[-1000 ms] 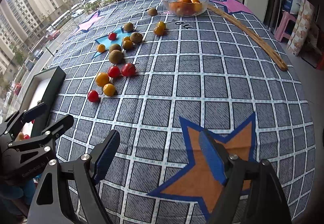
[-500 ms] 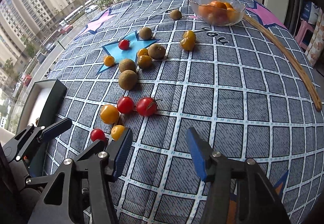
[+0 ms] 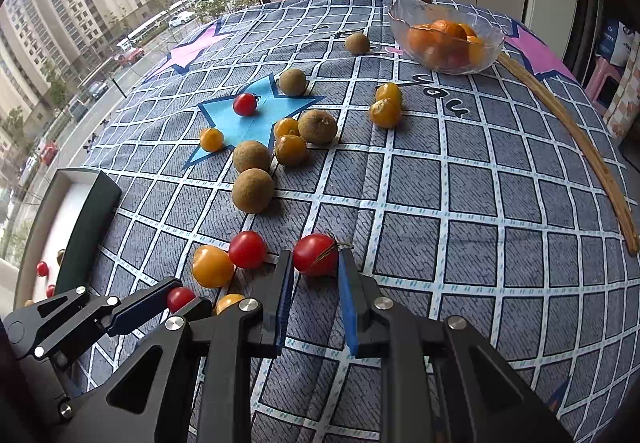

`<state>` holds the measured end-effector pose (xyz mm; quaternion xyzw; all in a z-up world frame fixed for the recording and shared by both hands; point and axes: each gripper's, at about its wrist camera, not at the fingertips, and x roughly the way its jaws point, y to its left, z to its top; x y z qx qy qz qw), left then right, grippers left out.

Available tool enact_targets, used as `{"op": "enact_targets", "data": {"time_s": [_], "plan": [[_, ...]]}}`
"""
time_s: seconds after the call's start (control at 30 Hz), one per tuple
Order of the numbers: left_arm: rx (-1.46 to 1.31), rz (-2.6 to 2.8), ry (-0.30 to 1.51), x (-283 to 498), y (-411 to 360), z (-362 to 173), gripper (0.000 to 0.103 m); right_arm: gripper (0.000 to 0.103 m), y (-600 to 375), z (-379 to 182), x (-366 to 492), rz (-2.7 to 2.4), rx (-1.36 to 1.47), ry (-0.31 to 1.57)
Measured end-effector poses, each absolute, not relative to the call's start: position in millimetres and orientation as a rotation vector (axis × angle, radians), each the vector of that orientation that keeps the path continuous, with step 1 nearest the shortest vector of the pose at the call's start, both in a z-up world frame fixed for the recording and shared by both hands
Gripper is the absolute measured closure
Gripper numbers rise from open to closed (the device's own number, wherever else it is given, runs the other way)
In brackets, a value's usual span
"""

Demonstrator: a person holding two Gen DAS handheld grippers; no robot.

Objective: Organize fruits
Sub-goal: 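Close the left tool on a red tomato while the right tool grasps another red tomato, then carry both red tomatoes in the tools over the white tray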

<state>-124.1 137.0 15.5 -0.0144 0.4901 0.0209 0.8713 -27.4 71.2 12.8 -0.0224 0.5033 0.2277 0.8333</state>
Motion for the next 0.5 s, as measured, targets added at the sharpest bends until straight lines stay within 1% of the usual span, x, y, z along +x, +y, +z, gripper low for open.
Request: {"op": "enact_targets", "data": {"time_s": [0.2,0.5], "plan": [[-0.076,0.025,1.026,-143,146,21,0.082,0.079,46,13,-45,0.499,0.042,1.105],[-0.071,0.031,1.021,-181,147,34,0.082,0.079,28,16,-89,0.503,0.077,1.12]]}}
